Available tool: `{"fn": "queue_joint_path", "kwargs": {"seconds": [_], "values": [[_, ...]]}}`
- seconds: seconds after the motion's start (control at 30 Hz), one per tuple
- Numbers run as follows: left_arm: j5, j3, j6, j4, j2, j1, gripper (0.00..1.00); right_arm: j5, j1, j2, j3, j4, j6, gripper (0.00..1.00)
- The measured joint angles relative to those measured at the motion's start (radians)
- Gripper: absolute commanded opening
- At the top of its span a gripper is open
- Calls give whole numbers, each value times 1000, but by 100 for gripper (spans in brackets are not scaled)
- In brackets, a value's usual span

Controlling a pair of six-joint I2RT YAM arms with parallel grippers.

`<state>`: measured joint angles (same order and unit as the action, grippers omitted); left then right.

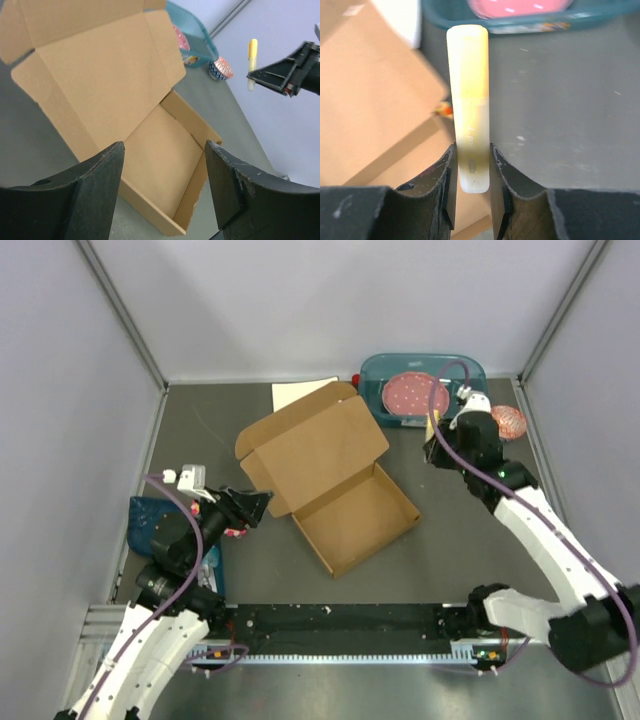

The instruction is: Fold the paper box

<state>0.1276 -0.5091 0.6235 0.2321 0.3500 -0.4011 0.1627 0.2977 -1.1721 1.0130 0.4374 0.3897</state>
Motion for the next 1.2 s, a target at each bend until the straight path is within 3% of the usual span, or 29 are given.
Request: {"fn": "queue_joint_path", "kwargs": {"seconds": [0.17,0.27,0.37,0.47,0.53,0.6,0.7,0.8,1.03,1.2], "values": [[-14,-41,-13,-8,0,0,70,-24,264,113,4,0,-2,9],[-17,-40,-13,0,0,0,70,-30,461,59,-5,1,-2,8],[-20,-32,-10,8,-5,0,70,-44,538,-13,-63,-6,6,8],[-28,-17,-4,31,-29,0,70,-55,542,-73,-143,-5,15,9],[-36,-11,-2,52,-47,0,70,-58,541,-109,-161,-2,16,17],[-44,-10,-2,75,-64,0,70,-66,542,-139,-163,-6,16,33],[-55,-6,-2,97,-87,0,70,-75,542,-158,-163,-15,17,51],[-66,-5,-2,118,-102,0,70,-66,542,-157,-161,-23,24,62],[-77,-4,-6,137,-106,0,71,32,523,-115,-93,23,11,68],[-77,-4,-11,140,-106,0,71,70,348,-70,-61,6,-11,67]]}}
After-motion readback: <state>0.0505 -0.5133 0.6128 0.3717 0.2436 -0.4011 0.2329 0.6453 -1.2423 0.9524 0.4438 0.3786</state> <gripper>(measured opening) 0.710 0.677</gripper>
